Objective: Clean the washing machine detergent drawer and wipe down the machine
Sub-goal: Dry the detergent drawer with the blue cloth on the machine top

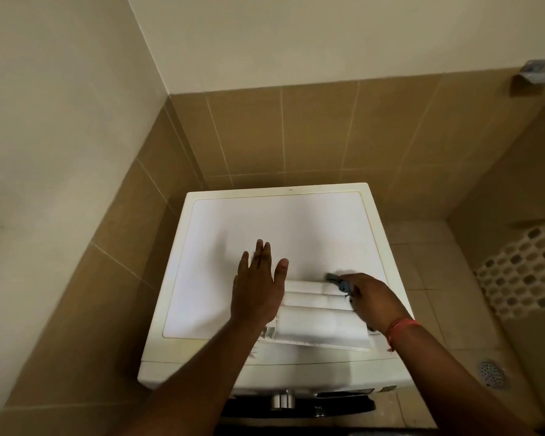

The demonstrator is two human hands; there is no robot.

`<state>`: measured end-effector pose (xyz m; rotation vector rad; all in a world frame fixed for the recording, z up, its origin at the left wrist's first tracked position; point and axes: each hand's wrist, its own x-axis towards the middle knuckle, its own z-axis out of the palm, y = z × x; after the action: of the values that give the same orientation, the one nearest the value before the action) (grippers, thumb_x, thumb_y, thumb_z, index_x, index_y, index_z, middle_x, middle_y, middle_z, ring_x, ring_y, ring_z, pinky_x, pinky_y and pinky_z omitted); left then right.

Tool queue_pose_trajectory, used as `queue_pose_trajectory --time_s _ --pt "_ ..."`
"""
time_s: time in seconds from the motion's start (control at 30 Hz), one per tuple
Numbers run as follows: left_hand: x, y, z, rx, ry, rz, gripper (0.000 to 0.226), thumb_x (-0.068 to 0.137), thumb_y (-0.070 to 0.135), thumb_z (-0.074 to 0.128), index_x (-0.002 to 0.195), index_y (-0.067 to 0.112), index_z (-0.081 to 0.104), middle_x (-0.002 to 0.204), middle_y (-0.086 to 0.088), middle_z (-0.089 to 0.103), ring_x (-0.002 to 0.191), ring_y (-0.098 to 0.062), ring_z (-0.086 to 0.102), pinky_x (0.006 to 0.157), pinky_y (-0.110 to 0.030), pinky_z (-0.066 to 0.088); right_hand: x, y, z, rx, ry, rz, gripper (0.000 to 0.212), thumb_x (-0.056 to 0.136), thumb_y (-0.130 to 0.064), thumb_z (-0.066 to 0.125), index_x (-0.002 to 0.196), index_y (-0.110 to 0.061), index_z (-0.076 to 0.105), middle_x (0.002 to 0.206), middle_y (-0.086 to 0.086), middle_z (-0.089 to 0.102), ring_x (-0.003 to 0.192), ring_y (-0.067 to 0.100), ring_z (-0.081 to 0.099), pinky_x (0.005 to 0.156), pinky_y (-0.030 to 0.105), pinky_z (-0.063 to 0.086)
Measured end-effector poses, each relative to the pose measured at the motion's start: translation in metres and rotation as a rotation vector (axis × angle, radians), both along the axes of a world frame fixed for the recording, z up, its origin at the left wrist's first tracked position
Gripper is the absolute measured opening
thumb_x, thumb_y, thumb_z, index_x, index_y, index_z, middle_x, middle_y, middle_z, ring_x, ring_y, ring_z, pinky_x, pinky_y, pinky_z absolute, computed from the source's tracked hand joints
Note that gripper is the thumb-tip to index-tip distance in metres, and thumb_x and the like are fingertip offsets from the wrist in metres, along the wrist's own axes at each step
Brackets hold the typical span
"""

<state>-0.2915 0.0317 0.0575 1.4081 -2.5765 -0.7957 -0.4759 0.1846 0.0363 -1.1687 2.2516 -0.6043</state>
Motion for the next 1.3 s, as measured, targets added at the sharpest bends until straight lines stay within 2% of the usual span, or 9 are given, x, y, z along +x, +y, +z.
queue_pose_trajectory --time_s 0.13,0.27,0.5,0.57,0.67,0.83,1.03,1.2,1.3 --pt "0.0 0.001 0.001 -0.003 -0.003 -0.015 0.085 0.084 0.07 0.004 0.157 0.027 0.008 0.164 0.012 -0.001 0.152 -0.019 -0.001 0.121 -0.038 0.013 0.011 -0.047 0.0 0.202 0.13 0.064 0.023 0.096 -0.02 0.048 0.11 -0.022 0.067 0.115 0.004 0.066 0.106 0.025 0.061 0.087 0.031 0.047" --pt "-0.003 0.001 0.001 -0.002 -0.024 -0.01 0.084 0.084 0.069 0.003 0.157 0.028 0.007 0.164 0.011 0.0 0.152 -0.019 0.0 0.12 -0.038 0.013 0.044 -0.102 0.013 0.201 0.027 0.234 0.028 0.099 -0.027 0.045 0.117 -0.017 0.065 0.122 0.008 0.065 0.112 0.028 0.058 0.097 0.041 0.046" --pt "-0.002 -0.001 -0.003 -0.017 -0.01 0.009 0.09 0.08 0.072 -0.005 0.157 0.027 0.01 0.164 0.012 0.001 0.152 -0.02 0.001 0.122 -0.042 0.016 0.035 -0.075 0.012 0.052 -0.086 0.319 0.035 0.096 -0.016 0.046 0.123 -0.032 0.062 0.124 -0.005 0.064 0.113 0.018 0.059 0.099 0.038 0.045" --pt "-0.001 -0.003 -0.007 -0.041 -0.003 -0.002 0.095 0.078 0.075 -0.01 0.157 0.026 0.011 0.163 0.012 0.001 0.152 -0.02 0.002 0.122 -0.041 0.015 0.03 -0.049 0.005 0.037 0.004 0.206 0.045 0.094 -0.008 0.048 0.13 -0.032 0.059 0.127 -0.008 0.061 0.116 0.012 0.057 0.098 0.028 0.043" --pt "-0.001 -0.004 -0.008 -0.015 0.015 0.011 0.094 0.079 0.074 -0.008 0.157 0.026 0.011 0.163 0.012 0.001 0.152 -0.02 0.002 0.122 -0.039 0.013 0.057 -0.027 -0.003 -0.064 0.012 -0.08 0.022 0.088 -0.022 0.064 0.109 -0.022 0.07 0.12 -0.003 0.067 0.112 0.015 0.063 0.096 0.024 0.045" --pt "-0.002 -0.005 -0.007 0.045 0.063 0.013 0.077 0.09 0.063 0.002 0.157 0.026 0.011 0.164 0.008 0.004 0.152 -0.018 0.005 0.123 -0.033 0.007 0.11 -0.025 -0.013 -0.427 0.022 0.226 0.047 0.087 0.003 0.053 0.124 -0.022 0.066 0.132 -0.005 0.061 0.123 0.008 0.054 0.109 0.021 0.038" --pt "0.001 0.001 0.009 0.104 0.218 -0.012 0.054 0.106 0.039 0.021 0.154 0.015 0.024 0.163 0.001 0.017 0.151 -0.016 0.013 0.124 -0.036 0.011 0.096 0.003 -0.011 -0.393 -0.045 0.283 0.057 0.074 0.015 0.049 0.111 -0.023 0.071 0.113 -0.012 0.068 0.106 -0.003 0.058 0.095 0.016 0.045" --pt "0.002 -0.004 0.005 0.217 0.314 0.04 0.063 0.097 0.054 0.014 0.154 0.028 0.02 0.163 0.011 0.011 0.151 -0.013 0.005 0.124 -0.036 0.009 0.093 -0.031 0.025 -0.534 -0.216 -0.305 0.035 0.091 0.005 0.047 0.101 -0.018 0.071 0.094 -0.014 0.068 0.089 -0.011 0.059 0.08 0.004 0.041" --pt "0.004 -0.001 0.003 0.244 0.435 0.048 0.055 0.101 0.052 0.015 0.153 0.034 0.018 0.163 0.014 0.009 0.151 -0.008 0.001 0.124 -0.035 0.007 0.098 -0.074 0.037 -0.516 -0.211 -0.268 0.034 0.094 -0.004 0.047 0.108 -0.026 0.068 0.105 -0.012 0.068 0.098 0.004 0.062 0.088 0.014 0.047"
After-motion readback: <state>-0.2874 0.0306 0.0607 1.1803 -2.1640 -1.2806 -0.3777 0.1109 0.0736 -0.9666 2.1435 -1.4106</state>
